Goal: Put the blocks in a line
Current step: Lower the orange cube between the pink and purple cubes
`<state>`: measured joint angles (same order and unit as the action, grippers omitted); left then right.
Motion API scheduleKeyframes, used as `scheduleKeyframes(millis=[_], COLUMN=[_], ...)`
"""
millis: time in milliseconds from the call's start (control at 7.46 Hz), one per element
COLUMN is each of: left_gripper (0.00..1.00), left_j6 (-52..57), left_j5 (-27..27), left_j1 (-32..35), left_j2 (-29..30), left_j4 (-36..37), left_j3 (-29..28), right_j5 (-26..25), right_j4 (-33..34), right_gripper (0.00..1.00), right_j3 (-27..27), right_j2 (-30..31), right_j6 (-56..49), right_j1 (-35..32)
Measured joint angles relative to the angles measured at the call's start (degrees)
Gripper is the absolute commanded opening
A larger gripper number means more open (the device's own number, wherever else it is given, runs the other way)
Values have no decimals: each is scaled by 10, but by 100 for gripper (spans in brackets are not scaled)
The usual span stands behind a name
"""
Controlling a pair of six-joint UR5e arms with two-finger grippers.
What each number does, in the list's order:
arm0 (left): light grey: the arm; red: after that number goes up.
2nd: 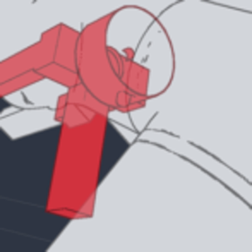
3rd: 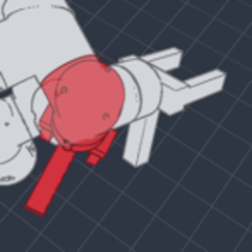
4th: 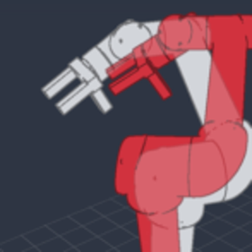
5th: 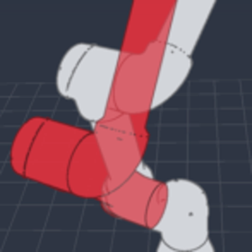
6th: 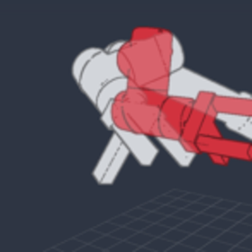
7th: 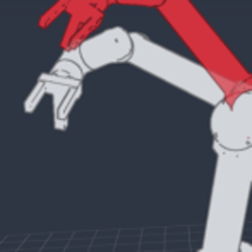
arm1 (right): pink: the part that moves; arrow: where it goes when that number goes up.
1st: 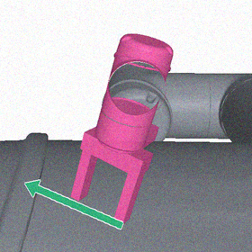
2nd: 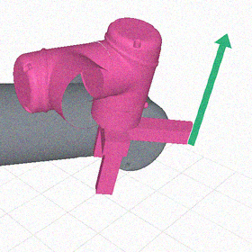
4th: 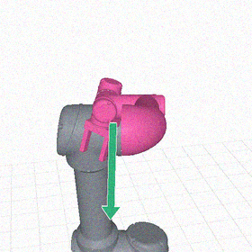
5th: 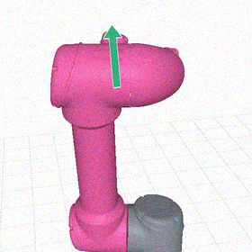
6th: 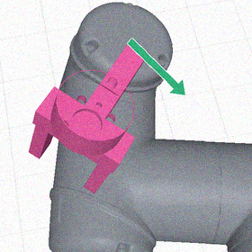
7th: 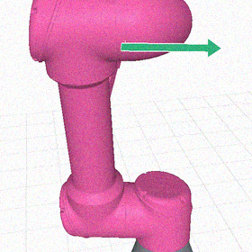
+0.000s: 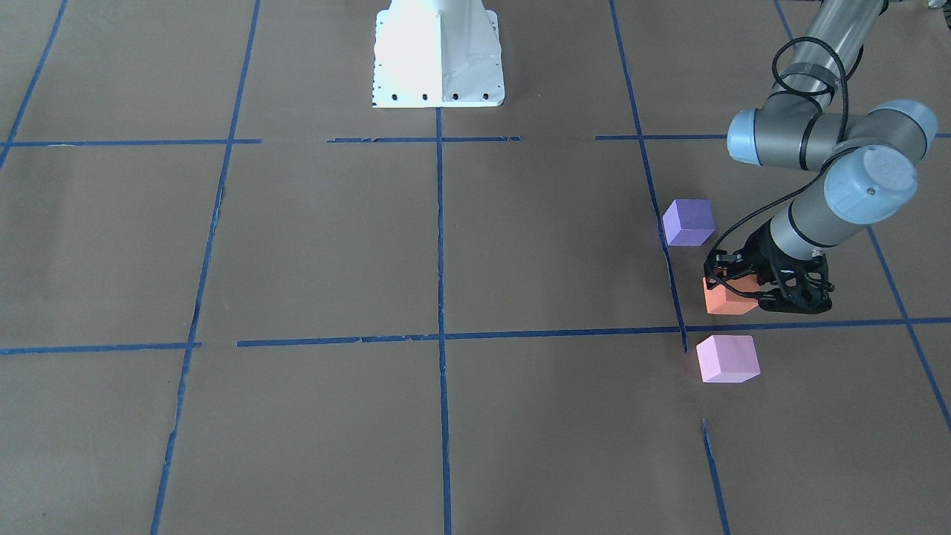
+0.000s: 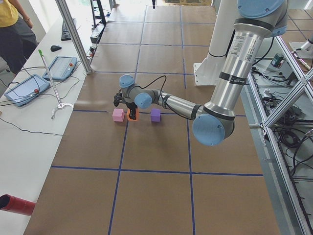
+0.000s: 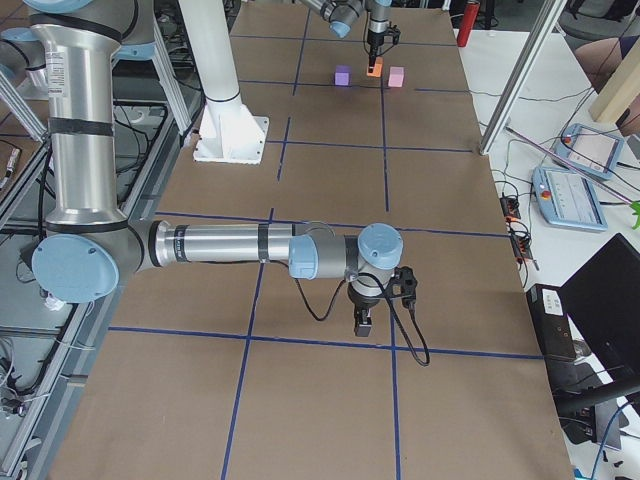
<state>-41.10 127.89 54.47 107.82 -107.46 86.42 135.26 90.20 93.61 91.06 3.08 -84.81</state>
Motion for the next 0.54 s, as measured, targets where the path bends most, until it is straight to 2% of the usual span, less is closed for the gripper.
scheduleKeyframes(millis=[536], left_gripper=[7], left_j6=[-40], left_j5=[-2], left_j1=[-25], left_j2=[2], left_j4=[-19], left_j3=[-11], right_j5=[0], right_j4=[0], right_gripper=[100], right_j3=[0], right_j2=[0], right_j6=[0], right_j1=[0])
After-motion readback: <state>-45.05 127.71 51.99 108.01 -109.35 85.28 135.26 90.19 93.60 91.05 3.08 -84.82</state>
